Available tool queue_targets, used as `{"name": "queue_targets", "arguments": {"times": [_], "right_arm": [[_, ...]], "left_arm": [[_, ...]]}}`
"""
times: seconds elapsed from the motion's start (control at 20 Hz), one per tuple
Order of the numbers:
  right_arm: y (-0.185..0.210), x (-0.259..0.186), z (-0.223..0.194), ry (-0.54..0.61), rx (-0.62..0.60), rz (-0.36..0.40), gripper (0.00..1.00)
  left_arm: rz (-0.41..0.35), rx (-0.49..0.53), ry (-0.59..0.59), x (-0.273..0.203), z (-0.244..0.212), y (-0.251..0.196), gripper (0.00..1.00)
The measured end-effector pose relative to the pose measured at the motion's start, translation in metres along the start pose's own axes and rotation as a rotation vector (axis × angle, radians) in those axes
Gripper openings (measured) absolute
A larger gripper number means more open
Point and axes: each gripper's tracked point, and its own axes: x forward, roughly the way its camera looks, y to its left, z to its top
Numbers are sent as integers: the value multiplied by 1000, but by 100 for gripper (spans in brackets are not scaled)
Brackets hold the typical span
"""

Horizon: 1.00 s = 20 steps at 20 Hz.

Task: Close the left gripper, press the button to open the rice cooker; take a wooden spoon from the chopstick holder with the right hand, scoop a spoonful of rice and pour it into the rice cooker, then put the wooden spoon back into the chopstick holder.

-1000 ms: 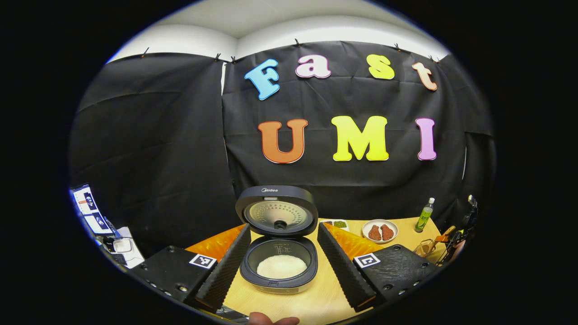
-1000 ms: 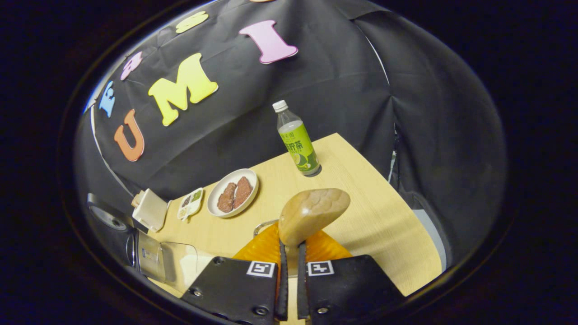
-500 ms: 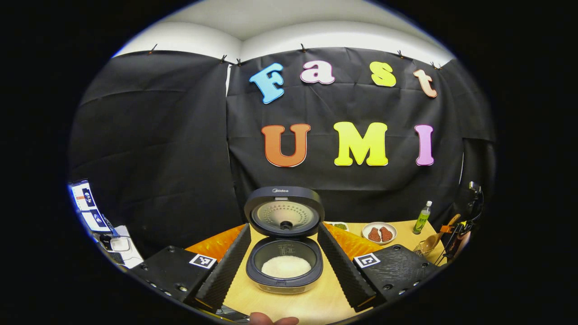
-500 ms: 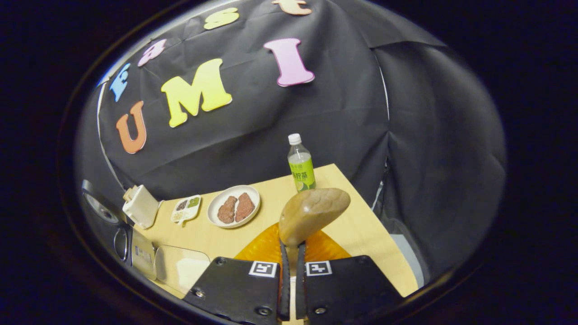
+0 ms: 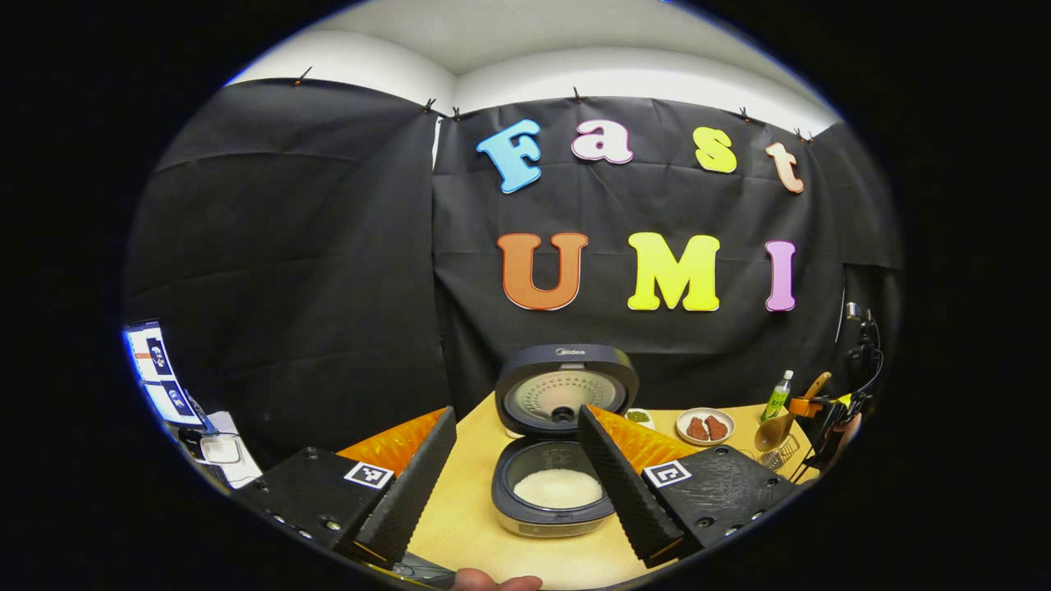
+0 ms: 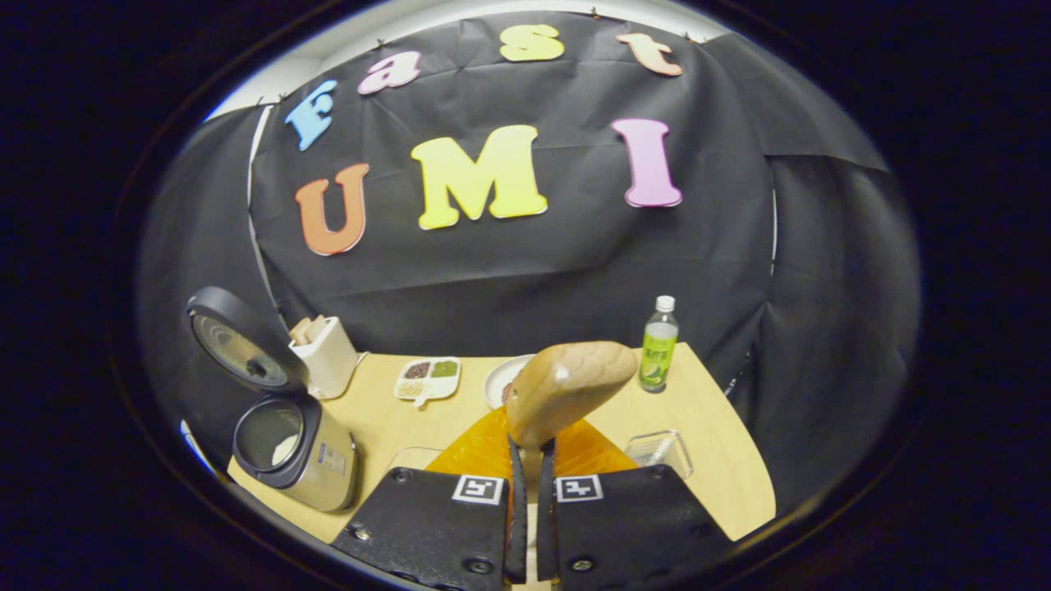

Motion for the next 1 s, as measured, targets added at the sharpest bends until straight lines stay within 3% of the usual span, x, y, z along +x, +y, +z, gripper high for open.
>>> {"name": "queue_targets", "arguments": {"times": [0.25,0.7,0.85,1.0], "right_arm": [[36,28,-52,48,-95,-63,10],[40,82,-104,69,-264,-227,10],[51,90,-113,73,-257,-217,10],[77,99,-126,106,-189,-134,10]], "left_arm": [[-15,-2,17,-6,-8,29,96],[37,32,57,-4,-22,74,96],[50,40,65,-4,-24,78,96],[59,42,67,-5,-25,78,96]]}}
